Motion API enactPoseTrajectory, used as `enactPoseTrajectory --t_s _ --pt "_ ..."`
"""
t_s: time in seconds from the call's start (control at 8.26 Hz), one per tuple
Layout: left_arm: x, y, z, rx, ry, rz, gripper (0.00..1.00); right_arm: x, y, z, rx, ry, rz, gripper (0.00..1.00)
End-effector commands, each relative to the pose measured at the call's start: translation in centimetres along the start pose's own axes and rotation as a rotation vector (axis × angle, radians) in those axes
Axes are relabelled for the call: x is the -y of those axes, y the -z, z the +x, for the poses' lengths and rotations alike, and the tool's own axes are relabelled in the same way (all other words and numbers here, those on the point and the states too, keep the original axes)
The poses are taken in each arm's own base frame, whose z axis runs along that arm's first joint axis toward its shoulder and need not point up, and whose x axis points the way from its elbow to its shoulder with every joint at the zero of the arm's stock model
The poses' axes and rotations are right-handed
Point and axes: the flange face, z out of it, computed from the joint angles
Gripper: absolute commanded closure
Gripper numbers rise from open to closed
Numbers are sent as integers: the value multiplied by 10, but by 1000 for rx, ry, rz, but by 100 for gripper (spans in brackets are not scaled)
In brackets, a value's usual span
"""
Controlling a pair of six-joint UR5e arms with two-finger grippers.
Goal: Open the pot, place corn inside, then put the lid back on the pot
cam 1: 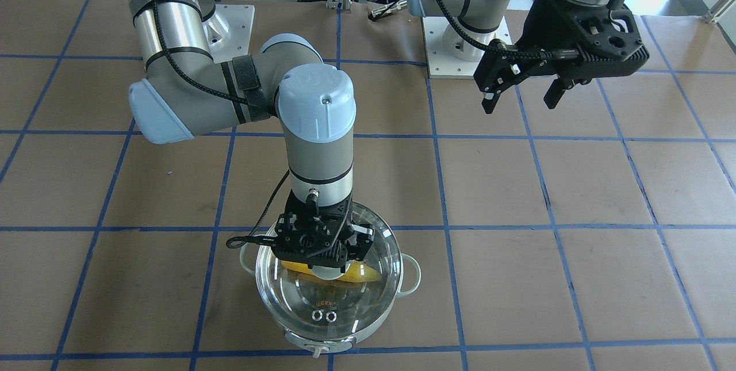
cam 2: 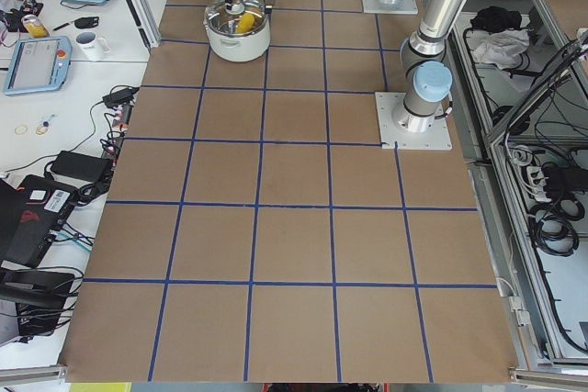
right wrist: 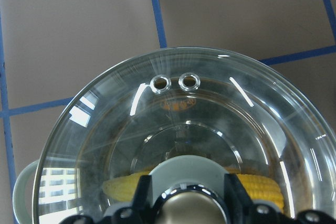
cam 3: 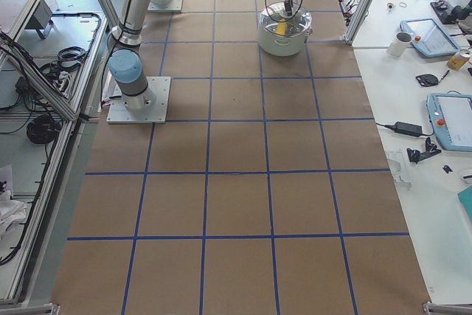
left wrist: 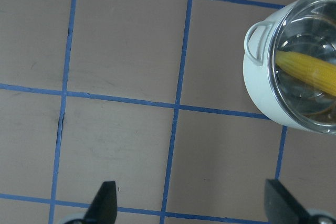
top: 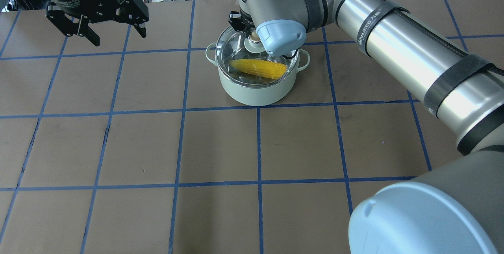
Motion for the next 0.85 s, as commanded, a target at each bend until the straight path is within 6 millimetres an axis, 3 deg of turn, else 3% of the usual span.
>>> enactPoseTrajectory --t_s 0.0,0.73 --pt "0 0 0 0 0 1 0 -1 0 2 -10 -3 -17 73" --pt "0 0 0 0 0 1 0 -2 -3 1 -9 -19 -15 74"
